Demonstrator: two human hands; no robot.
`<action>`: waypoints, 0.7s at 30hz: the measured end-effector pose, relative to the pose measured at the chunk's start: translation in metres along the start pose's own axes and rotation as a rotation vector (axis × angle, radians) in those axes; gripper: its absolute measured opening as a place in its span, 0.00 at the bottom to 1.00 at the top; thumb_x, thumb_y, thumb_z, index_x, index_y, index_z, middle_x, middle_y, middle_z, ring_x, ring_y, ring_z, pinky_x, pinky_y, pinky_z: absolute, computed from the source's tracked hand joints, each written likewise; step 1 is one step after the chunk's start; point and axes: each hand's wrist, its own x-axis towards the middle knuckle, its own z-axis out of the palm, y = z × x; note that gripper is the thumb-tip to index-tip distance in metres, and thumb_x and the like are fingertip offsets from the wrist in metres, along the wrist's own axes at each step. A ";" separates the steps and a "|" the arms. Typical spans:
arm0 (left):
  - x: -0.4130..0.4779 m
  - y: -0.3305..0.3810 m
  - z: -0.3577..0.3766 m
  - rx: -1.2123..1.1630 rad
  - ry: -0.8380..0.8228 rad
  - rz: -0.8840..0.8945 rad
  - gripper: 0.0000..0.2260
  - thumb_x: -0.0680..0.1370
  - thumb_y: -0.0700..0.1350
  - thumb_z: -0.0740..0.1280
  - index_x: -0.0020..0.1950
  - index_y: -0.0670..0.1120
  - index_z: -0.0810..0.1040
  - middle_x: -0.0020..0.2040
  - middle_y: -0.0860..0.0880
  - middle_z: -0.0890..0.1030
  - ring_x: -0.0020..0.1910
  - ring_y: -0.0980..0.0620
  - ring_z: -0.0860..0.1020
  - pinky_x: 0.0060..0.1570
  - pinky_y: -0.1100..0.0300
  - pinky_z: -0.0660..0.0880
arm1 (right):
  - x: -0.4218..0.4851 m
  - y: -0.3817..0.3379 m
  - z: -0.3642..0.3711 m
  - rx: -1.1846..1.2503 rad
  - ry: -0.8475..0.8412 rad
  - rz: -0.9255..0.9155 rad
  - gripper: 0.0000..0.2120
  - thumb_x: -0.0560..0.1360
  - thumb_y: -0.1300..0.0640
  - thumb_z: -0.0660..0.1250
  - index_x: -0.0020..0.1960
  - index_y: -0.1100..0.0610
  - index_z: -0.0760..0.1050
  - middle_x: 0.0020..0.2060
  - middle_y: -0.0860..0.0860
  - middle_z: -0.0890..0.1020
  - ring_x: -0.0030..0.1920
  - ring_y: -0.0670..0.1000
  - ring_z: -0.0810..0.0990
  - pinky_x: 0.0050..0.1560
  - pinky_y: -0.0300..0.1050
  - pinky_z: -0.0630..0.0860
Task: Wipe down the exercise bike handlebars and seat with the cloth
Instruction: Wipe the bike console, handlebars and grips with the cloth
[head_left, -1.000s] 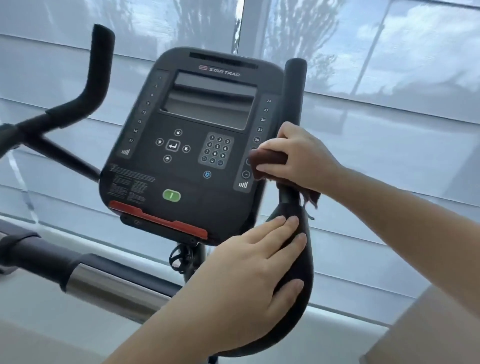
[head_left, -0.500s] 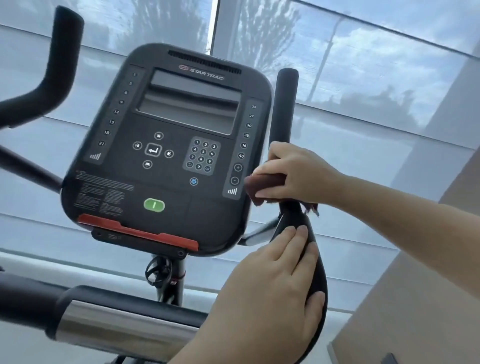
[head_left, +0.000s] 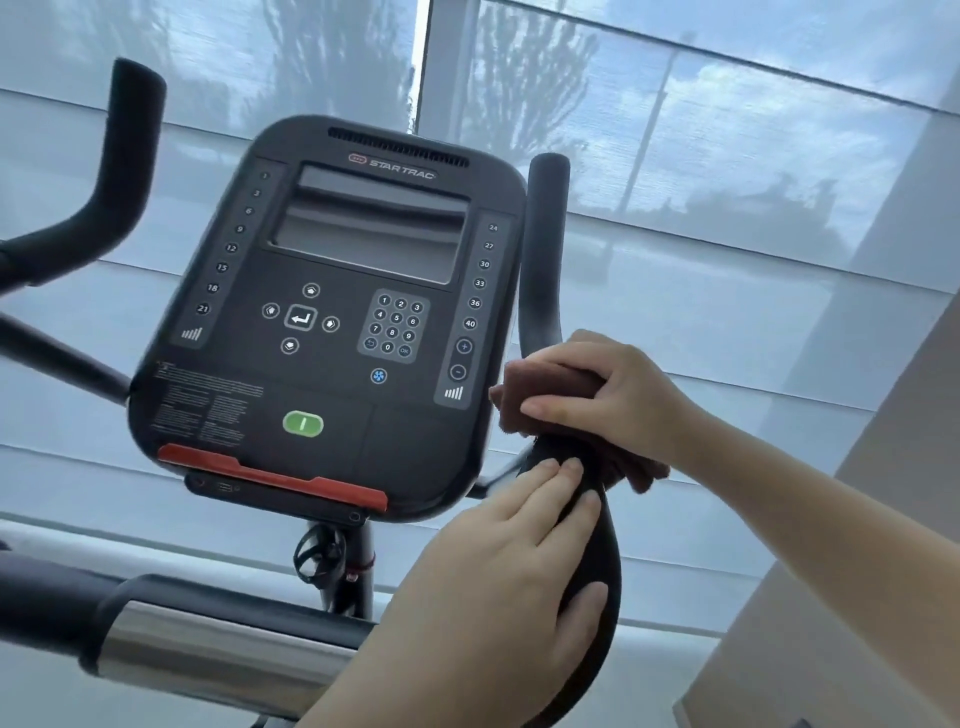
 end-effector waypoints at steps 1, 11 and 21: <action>0.000 0.000 -0.001 -0.013 0.008 -0.001 0.22 0.71 0.54 0.55 0.57 0.47 0.80 0.60 0.50 0.79 0.60 0.53 0.76 0.54 0.64 0.72 | 0.002 0.001 0.001 -0.017 0.017 -0.023 0.11 0.66 0.48 0.73 0.47 0.38 0.78 0.41 0.44 0.77 0.45 0.41 0.76 0.50 0.33 0.71; 0.034 0.004 -0.009 0.225 -0.009 -0.114 0.18 0.70 0.54 0.62 0.55 0.48 0.81 0.56 0.50 0.81 0.53 0.52 0.79 0.52 0.60 0.73 | 0.082 0.047 -0.037 0.058 0.671 -0.167 0.14 0.69 0.55 0.72 0.53 0.50 0.75 0.47 0.53 0.73 0.47 0.45 0.75 0.51 0.32 0.70; 0.062 0.014 0.015 0.336 -0.023 -0.200 0.22 0.70 0.49 0.56 0.57 0.43 0.80 0.58 0.46 0.79 0.55 0.52 0.79 0.47 0.50 0.78 | 0.090 0.066 0.000 -0.209 0.459 -0.527 0.14 0.68 0.49 0.72 0.51 0.54 0.81 0.42 0.58 0.76 0.43 0.59 0.76 0.42 0.52 0.75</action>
